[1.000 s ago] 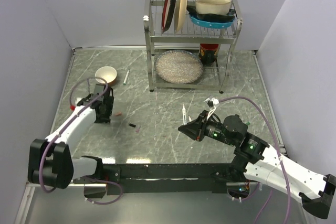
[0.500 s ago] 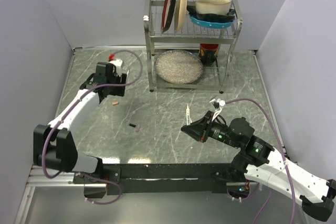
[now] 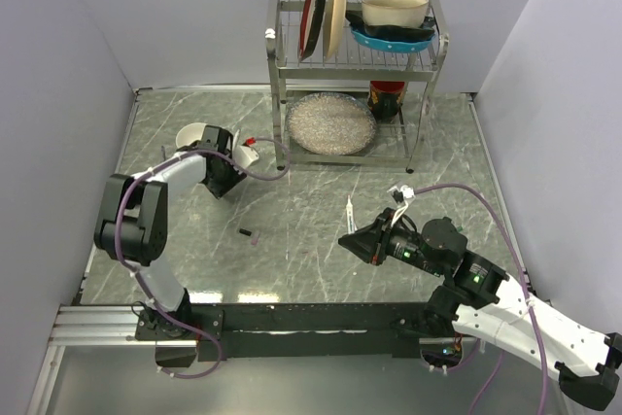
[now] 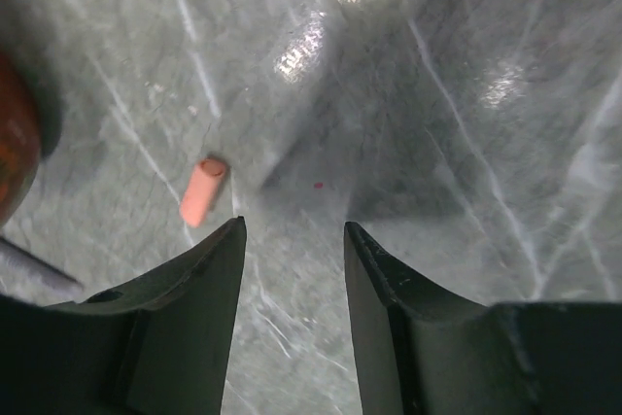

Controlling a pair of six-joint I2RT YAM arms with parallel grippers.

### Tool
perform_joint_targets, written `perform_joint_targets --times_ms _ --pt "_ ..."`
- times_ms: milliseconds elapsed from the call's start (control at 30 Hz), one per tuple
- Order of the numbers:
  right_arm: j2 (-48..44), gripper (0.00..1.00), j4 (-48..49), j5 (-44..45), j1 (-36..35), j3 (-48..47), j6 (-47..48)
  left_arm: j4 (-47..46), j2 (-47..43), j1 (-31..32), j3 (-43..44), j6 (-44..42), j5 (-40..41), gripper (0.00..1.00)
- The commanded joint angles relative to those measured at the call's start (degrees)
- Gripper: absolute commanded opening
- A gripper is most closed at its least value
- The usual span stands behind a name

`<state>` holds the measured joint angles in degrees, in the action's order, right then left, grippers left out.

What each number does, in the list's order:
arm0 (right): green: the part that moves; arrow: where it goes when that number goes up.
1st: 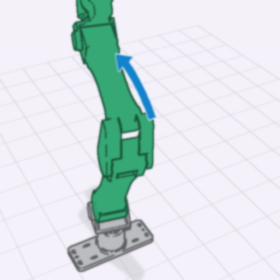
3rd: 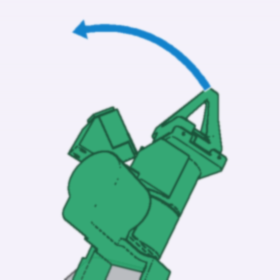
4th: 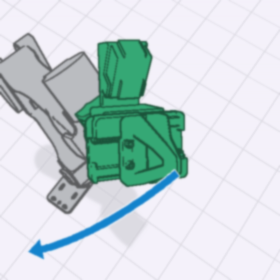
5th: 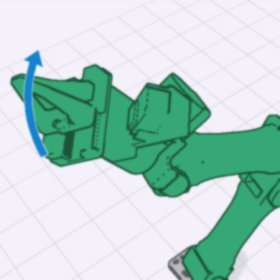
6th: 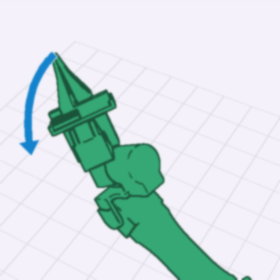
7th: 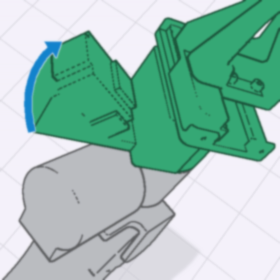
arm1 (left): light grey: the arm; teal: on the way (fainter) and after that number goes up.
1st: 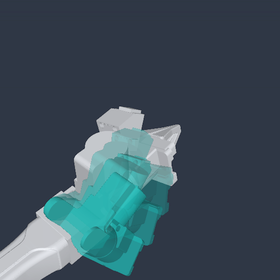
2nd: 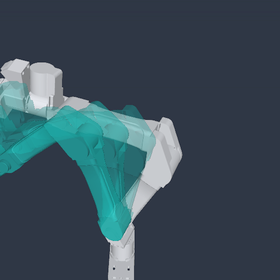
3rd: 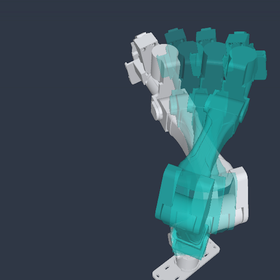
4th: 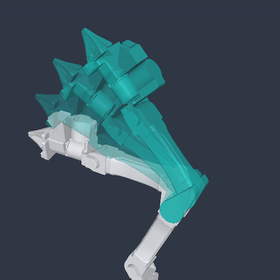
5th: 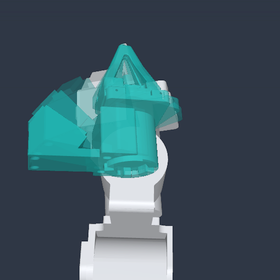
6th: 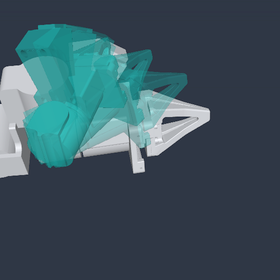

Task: Insert the pens into the pen caps

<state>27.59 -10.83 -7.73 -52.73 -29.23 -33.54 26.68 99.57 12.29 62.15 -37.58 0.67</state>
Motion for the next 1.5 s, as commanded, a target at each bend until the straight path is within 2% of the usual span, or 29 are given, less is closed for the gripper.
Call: perform_joint_targets --times_ms 0,300,633,1000,1267,1467 --pt "0.1 0.0 0.5 1.5 0.0 -2.1 0.9 -2.9 2.1 -0.5 2.6 -6.8 -0.8 0.5" --pt "3.5 0.0 2.1 1.1 0.0 -2.5 1.5 -6.5 1.9 -1.5 3.1 -9.3 0.3 0.55" --pt "4.5 0.0 1.1 2.3 0.0 -4.0 2.6 -2.7 6.7 -3.3 8.8 -10.6 0.2 0.55" --pt "5.0 0.0 0.7 2.7 0.0 -5.0 2.9 -0.6 8.0 -3.7 6.1 -9.1 -1.5 0.49" --pt "3.4 0.0 -0.6 2.8 0.0 -5.8 2.6 8.6 11.4 -3.7 11.9 -2.2 -3.6 0.35" --pt "1.9 0.0 -0.9 2.5 0.0 -5.4 1.5 10.9 8.5 -3.7 8.3 2.8 -5.9 0.36"
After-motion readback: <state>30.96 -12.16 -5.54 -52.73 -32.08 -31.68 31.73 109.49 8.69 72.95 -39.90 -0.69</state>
